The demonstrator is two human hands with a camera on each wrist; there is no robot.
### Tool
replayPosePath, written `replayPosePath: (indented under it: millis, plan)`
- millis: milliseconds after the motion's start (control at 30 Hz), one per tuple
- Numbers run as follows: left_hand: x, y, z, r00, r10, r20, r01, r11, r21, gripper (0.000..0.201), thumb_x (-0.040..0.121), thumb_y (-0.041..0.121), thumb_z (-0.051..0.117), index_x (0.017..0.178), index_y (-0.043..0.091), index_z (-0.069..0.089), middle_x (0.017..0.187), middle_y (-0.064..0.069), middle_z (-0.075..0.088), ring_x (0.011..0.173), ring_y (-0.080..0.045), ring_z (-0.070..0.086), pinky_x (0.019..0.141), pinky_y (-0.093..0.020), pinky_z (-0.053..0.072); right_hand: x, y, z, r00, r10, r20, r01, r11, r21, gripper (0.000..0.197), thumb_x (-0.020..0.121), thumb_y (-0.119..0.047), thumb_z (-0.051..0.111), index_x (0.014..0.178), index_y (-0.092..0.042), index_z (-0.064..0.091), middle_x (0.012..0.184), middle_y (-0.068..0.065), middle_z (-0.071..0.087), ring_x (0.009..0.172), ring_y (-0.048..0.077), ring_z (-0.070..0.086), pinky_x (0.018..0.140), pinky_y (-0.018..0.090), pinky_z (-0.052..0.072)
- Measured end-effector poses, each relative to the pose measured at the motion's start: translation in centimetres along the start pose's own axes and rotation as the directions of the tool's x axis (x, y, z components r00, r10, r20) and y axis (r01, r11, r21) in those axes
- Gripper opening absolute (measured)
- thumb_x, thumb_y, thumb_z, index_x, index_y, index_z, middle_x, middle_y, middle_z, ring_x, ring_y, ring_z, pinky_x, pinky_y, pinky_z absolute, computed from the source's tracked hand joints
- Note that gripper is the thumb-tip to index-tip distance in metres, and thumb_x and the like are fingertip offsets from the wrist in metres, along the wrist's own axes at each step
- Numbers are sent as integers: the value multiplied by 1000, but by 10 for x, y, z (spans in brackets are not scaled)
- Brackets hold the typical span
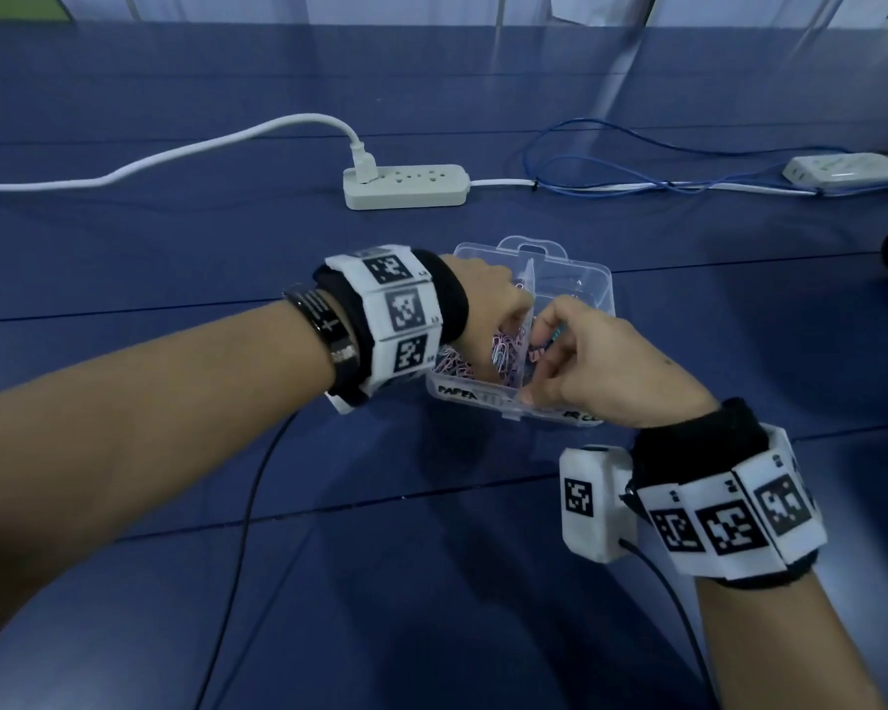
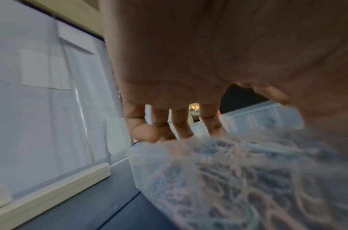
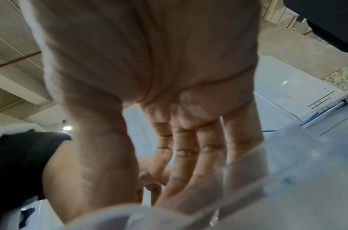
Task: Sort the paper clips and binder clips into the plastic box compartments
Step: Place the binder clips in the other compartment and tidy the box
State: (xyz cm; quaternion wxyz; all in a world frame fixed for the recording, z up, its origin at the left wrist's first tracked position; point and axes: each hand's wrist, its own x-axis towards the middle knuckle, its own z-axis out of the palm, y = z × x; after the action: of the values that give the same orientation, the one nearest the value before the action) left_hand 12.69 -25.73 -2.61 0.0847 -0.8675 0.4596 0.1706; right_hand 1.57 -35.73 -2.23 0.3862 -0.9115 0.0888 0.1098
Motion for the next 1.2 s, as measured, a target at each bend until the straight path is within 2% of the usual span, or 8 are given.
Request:
replayPosePath:
  millis: [167, 267, 533, 700, 833, 900, 967, 1200]
  plan:
    - [4, -3, -4, 1000, -10, -14, 9, 997, -81, 54, 65, 44, 77, 112, 25, 56, 111, 4, 61, 95, -17, 54, 69, -28, 35, 0, 1, -1, 1000, 22, 18, -22, 1000, 10, 40, 69, -8, 75, 82, -25, 41, 77, 7, 70, 57, 11, 56, 60, 25, 46]
    - [4, -10, -9, 999, -22, -23, 18, 989, -148, 46, 70, 37, 75, 113, 27, 60, 99, 8, 56, 93, -12, 52, 75, -27, 35, 0, 1, -2, 999, 23, 39, -24, 999, 30, 41, 70, -6, 75, 83, -24, 41, 78, 9, 70, 57, 12, 56, 59, 25, 46]
    - [6, -22, -9, 999, 0, -42, -14, 949, -316, 40, 76, 20, 73, 114, 26, 64, 89, 5, 58, 84, -12, 53, 77, -23, 37, 3, 4, -2, 998, 24, 53, -26, 999, 30, 42, 69, -8, 76, 85, -25, 41, 67, 0, 65, 43, -1, 50, 49, 17, 43]
    - [0, -15, -6, 995, -5, -97, -19, 969, -245, 42, 71, 20, 76, 109, 22, 56, 101, 3, 43, 91, -17, 47, 82, -31, 42, 2, 2, -3, 998, 23, 55, -24, 999, 23, 43, 69, -9, 77, 81, -28, 40, 71, 3, 65, 51, 8, 54, 53, 22, 44]
    - [-7, -2, -3, 998, 50, -30, -54, 988, -144, 10, 73, 23, 72, 80, 23, 64, 74, 9, 49, 76, -11, 49, 61, -25, 38, 1, 1, -3, 999, 12, 44, -12, 1000, 15, 42, 68, -8, 77, 80, -26, 41, 73, 4, 65, 57, 14, 56, 59, 27, 47]
    - [-7, 3, 0, 999, 48, -15, -50, 993, -104, 12, 77, 23, 68, 89, 25, 70, 70, 12, 52, 71, -9, 48, 54, -23, 36, 1, 1, -3, 999, 9, 45, -9, 1000, 7, 41, 68, -9, 77, 82, -24, 41, 74, 5, 65, 57, 14, 56, 60, 28, 47]
    - [-6, 6, 2, 999, 33, -42, -36, 996, -83, 16, 78, 25, 67, 93, 25, 70, 78, 11, 55, 77, -10, 50, 59, -24, 37, 1, 2, -3, 999, 8, 39, -9, 1000, 5, 40, 67, -9, 77, 85, -21, 43, 73, 4, 63, 57, 14, 55, 58, 26, 46]
    - [-7, 8, 2, 998, 38, -55, -41, 998, -52, 15, 75, 26, 71, 89, 23, 68, 80, 11, 57, 77, -10, 51, 61, -25, 38, 3, 5, -2, 999, 3, 33, -3, 1000, 2, 41, 66, -9, 78, 83, -22, 44, 64, -3, 58, 40, -4, 48, 39, 9, 36]
